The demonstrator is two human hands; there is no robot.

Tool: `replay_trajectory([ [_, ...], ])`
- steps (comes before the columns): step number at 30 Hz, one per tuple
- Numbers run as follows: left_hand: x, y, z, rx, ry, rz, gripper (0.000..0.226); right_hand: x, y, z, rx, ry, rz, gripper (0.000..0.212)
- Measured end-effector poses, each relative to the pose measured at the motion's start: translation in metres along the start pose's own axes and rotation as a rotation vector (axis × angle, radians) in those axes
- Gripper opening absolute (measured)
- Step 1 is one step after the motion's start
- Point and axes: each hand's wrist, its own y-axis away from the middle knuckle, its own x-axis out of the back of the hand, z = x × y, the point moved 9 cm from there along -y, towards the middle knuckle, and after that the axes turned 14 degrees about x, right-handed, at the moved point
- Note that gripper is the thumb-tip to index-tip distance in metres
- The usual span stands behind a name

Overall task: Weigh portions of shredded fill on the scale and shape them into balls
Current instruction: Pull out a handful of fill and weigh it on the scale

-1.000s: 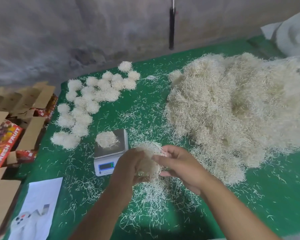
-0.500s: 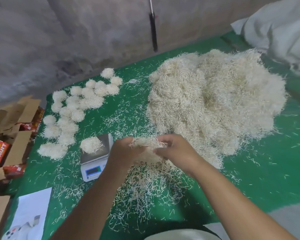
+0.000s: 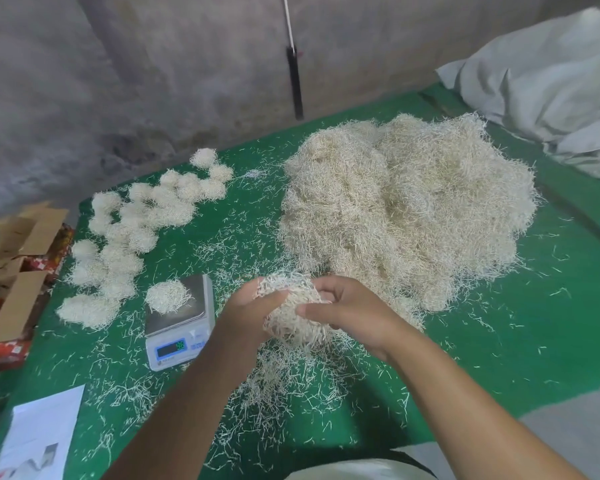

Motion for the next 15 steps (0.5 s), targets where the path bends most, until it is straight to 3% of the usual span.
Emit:
replay_trajectory([
  [1, 0.001, -0.003, -0.009, 0.038, 0.063, -0.004, 0.050, -0.002, 0.003, 0.002, -0.005, 0.019, 0.000, 0.056],
  [3, -0.004, 0.000, -0.023, 0.142, 0.138, -0.009, 0.081, -0.006, 0.008, 0.005, -0.006, 0.047, -0.009, 0.047],
  [5, 0.003, 0.002, -0.031, 0.178, 0.167, 0.026, 0.083, -0.014, 0.015, 0.004, -0.013, 0.034, -0.051, 0.035],
  [9, 0.013, 0.008, -0.027, 0.153, 0.117, 0.128, 0.089, -0.020, 0.022, 0.003, -0.043, -0.002, -0.051, 0.079],
  [15, 0.008, 0.015, -0.008, 0.135, 0.045, 0.149, 0.087, -0.008, 0.020, 0.010, -0.091, -0.098, -0.031, 0.021],
])
